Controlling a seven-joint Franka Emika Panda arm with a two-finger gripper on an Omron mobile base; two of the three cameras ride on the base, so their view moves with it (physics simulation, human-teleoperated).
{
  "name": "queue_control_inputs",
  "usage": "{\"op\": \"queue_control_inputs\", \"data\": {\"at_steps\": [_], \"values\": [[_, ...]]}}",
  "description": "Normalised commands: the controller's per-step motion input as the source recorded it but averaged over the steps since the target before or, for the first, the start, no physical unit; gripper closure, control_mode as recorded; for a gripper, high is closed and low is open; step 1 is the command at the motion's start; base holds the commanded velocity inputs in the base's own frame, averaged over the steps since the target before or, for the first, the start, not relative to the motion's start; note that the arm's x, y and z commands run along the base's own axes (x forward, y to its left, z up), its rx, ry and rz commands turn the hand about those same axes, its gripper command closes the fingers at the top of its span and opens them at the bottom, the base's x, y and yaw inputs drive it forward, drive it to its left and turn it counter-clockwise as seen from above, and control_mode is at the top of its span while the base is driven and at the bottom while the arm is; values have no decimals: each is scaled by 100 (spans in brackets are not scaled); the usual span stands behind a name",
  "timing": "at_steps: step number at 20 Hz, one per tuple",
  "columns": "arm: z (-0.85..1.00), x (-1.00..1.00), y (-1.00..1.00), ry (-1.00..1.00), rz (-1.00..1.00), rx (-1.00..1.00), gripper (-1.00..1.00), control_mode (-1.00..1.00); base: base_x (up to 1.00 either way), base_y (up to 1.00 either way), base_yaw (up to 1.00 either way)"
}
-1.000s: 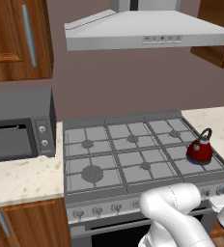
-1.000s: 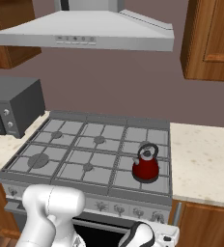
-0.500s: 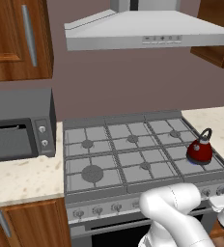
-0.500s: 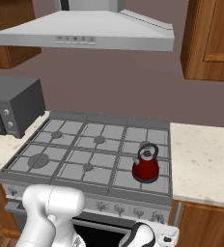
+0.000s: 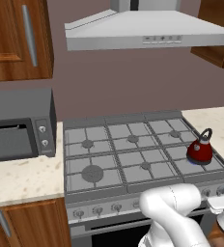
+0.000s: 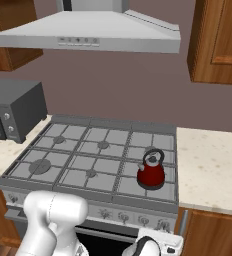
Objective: The kettle is done boiling. Turn off the stove, then wait for 300 timesteps before moving the kettle to the dining table.
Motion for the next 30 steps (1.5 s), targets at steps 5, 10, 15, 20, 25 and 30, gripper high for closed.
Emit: {"op": "queue_control_inputs", "data": {"at_steps": [5,10,15,20,25,30], "values": [[28,0,0,-4,1,0,100,-100,0,0,0],[4,0,0,5,0,4,100,-100,0,0,0],[0,-1,0,16,0,15,100,-100,0,0,0],[0,0,-1,16,0,26,100,-100,0,0,0],[0,0,-4,12,1,29,100,-100,0,0,0],[7,-8,0,0,2,22,100,-100,0,0,0]]}}
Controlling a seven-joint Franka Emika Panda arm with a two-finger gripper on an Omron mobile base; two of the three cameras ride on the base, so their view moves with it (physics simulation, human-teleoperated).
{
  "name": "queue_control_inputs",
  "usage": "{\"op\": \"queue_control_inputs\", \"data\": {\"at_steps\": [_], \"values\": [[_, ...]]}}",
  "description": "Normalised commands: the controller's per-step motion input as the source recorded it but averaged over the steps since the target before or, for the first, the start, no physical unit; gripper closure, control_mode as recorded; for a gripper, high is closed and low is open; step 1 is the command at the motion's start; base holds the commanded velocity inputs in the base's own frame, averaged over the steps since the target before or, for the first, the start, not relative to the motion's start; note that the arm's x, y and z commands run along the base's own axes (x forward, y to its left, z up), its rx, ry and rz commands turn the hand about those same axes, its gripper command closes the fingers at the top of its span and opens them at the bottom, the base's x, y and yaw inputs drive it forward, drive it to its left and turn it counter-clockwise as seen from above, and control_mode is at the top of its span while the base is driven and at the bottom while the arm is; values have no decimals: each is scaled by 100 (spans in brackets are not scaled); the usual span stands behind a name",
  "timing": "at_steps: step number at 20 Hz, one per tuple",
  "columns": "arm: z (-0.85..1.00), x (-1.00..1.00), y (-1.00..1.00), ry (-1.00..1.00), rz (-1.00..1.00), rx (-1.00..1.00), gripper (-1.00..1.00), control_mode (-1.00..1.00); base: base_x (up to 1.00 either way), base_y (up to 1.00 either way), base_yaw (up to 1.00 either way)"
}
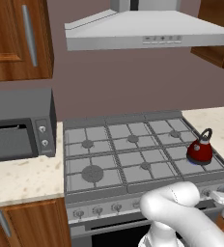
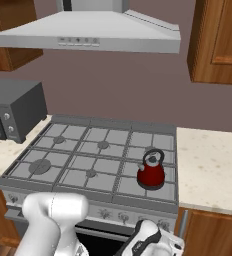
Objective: The kettle is done boiling. Turn off the stove, then wait for 300 timesteps before moving the kettle to the dining table.
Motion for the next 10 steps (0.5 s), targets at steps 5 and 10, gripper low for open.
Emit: {"op": "queue_control_inputs", "data": {"at_steps": [5,10], "values": [[27,-17,-6,-9,2,15,100,-100,0,0,0],[31,-23,-12,-11,0,12,100,-100,0,0,0]]}}
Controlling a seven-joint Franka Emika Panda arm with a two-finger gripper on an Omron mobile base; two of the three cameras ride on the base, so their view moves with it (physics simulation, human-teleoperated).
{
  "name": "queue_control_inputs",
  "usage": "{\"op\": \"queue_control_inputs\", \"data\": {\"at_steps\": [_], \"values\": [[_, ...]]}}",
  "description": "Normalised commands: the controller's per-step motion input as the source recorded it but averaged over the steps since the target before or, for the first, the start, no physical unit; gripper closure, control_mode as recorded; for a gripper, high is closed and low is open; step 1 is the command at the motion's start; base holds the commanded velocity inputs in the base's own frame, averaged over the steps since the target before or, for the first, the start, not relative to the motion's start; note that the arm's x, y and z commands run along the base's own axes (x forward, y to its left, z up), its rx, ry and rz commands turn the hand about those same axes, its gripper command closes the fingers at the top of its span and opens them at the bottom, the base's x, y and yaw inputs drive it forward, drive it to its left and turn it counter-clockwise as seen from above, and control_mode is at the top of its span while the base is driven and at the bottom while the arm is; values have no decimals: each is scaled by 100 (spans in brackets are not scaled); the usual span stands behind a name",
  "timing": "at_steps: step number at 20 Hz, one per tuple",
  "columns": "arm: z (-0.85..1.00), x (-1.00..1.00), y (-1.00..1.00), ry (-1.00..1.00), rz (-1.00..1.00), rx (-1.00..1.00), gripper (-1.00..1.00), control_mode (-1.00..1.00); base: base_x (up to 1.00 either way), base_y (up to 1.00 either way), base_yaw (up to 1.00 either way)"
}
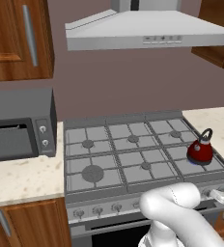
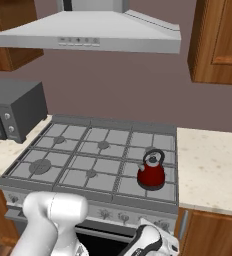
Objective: The kettle is done boiling. Turn off the stove, then wait for 300 timesteps before moving the kettle to the dining table.
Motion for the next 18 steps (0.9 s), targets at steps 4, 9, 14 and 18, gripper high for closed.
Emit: {"op": "queue_control_inputs", "data": {"at_steps": [4,9,14,18], "values": [[29,-22,-14,-8,0,15,100,-100,0,0,0],[28,-27,-29,-6,0,21,100,-100,0,0,0],[12,-15,-31,-1,0,23,100,-100,0,0,0],[0,0,-26,0,0,20,100,-100,0,0,0]]}}
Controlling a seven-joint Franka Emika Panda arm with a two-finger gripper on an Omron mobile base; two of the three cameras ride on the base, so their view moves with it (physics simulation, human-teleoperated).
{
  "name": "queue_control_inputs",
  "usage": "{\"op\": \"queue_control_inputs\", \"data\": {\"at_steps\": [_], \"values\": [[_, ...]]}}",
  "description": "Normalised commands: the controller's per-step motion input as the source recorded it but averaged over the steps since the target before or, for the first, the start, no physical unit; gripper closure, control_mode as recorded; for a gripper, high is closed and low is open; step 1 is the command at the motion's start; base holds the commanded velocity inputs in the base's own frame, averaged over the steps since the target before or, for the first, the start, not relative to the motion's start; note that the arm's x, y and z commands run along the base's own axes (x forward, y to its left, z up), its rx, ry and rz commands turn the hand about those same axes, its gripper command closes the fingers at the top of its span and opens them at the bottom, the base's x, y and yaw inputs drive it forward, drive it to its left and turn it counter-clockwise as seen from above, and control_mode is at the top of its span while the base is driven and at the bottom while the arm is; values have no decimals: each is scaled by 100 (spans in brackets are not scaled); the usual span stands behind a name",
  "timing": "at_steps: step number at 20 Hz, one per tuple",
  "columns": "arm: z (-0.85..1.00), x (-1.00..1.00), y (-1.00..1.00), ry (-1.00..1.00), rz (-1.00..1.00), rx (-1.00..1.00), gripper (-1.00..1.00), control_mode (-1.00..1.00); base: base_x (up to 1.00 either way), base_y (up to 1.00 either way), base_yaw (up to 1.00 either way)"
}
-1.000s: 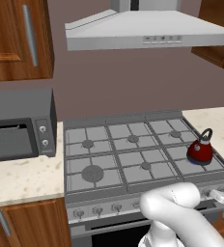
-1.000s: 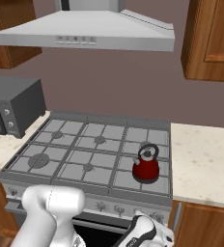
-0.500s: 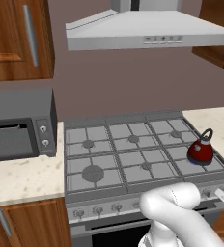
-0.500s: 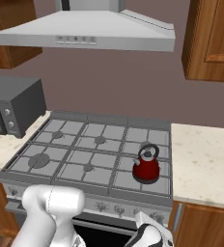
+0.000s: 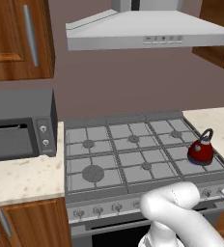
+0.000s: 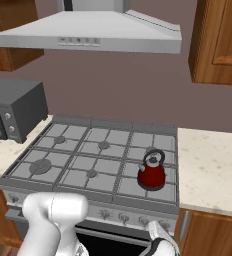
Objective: The kettle is done boiling. Turn off the stove, then wait for 300 timesteps before moving the kettle to the dining table.
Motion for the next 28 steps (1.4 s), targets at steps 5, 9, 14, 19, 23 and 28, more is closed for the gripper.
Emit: {"op": "queue_control_inputs", "data": {"at_steps": [5,9,14,19,23,28], "values": [[1,0,-38,0,-3,23,100,-100,0,0,0],[4,0,-45,0,-7,24,100,-100,0,0,0],[3,4,-37,10,-7,26,100,-100,0,0,0],[0,6,-46,21,-3,27,100,-100,0,0,0],[0,0,-51,18,0,29,100,-100,0,0,0],[0,0,-45,16,-1,28,100,-100,0,0,0]]}}
